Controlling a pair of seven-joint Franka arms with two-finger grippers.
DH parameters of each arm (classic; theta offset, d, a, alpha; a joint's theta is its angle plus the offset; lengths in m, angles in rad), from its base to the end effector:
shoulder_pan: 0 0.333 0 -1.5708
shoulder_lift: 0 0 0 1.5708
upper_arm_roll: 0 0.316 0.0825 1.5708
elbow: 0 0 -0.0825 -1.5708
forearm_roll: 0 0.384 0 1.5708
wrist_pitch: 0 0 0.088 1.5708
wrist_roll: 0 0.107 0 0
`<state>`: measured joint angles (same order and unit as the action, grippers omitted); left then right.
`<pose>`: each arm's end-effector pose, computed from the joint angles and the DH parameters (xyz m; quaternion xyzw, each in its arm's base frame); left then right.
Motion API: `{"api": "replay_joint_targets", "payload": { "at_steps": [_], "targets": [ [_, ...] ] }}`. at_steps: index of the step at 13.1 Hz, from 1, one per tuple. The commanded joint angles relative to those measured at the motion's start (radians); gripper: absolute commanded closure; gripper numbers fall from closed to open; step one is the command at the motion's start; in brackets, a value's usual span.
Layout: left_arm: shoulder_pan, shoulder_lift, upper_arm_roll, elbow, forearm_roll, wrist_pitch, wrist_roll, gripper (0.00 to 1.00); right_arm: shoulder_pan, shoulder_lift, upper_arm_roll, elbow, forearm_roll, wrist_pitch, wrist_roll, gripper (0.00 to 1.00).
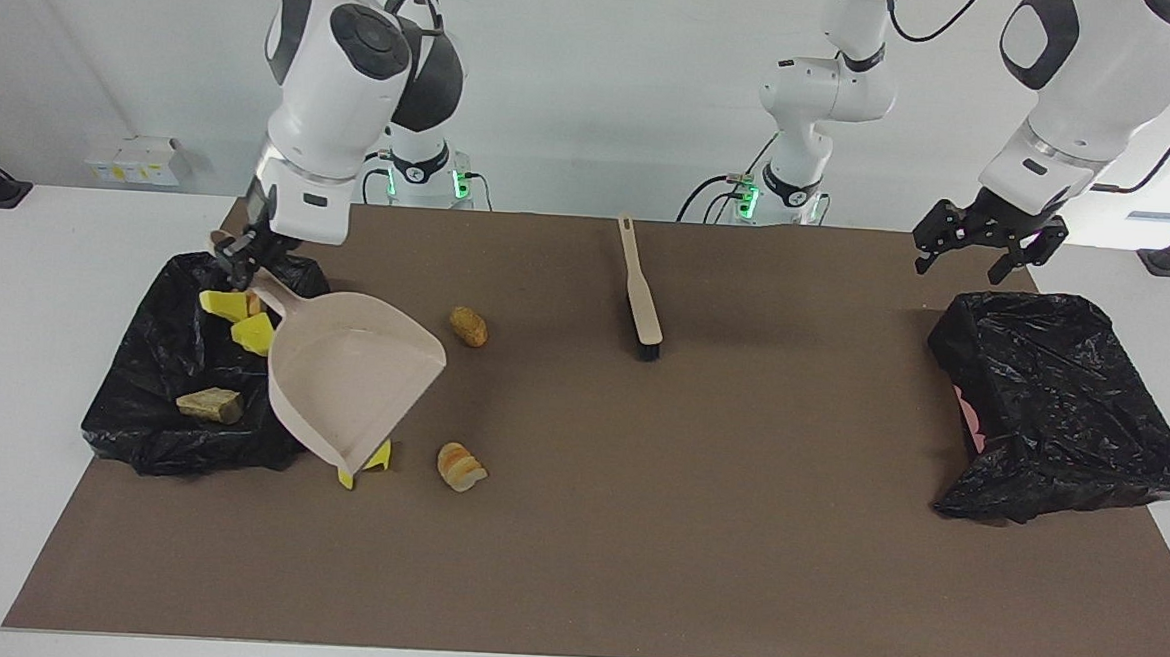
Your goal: Sweep and dump trash in bin
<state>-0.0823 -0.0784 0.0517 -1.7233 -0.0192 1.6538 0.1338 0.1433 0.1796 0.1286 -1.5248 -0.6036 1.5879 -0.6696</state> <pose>0.5353 -0.0173 0.6021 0.9966 -0.0814 0.0050 0.0113 0.6017 0.0989 0.5612 0.8426 0.4533 -0.1102 0.2689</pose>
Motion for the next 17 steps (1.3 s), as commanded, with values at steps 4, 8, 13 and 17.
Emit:
{"api": "replay_joint_targets", "payload": {
  "at_steps": [4,8,13,17],
  "targets": [
    [-0.01,-0.06,-0.007,-0.061,0.022,-0.003,-0.051,0.0,0.123,0.346,0.003,0.432,0.244,-0.154,0.553,1.0],
    [0.007,-0.049,-0.006,-0.042,0.021,-0.003,-0.063,0.0,0.168,0.457,0.0,0.53,0.442,-0.126,0.92,1.0],
    [0.004,-0.05,-0.006,-0.039,0.021,-0.002,-0.063,0.0,0.275,0.552,0.002,0.564,0.582,-0.033,1.27,1.0],
    [0.007,-0.05,-0.006,-0.039,0.021,-0.002,-0.063,0.0,0.335,0.638,0.002,0.606,0.63,0.053,1.398,1.0]
  ]
}}
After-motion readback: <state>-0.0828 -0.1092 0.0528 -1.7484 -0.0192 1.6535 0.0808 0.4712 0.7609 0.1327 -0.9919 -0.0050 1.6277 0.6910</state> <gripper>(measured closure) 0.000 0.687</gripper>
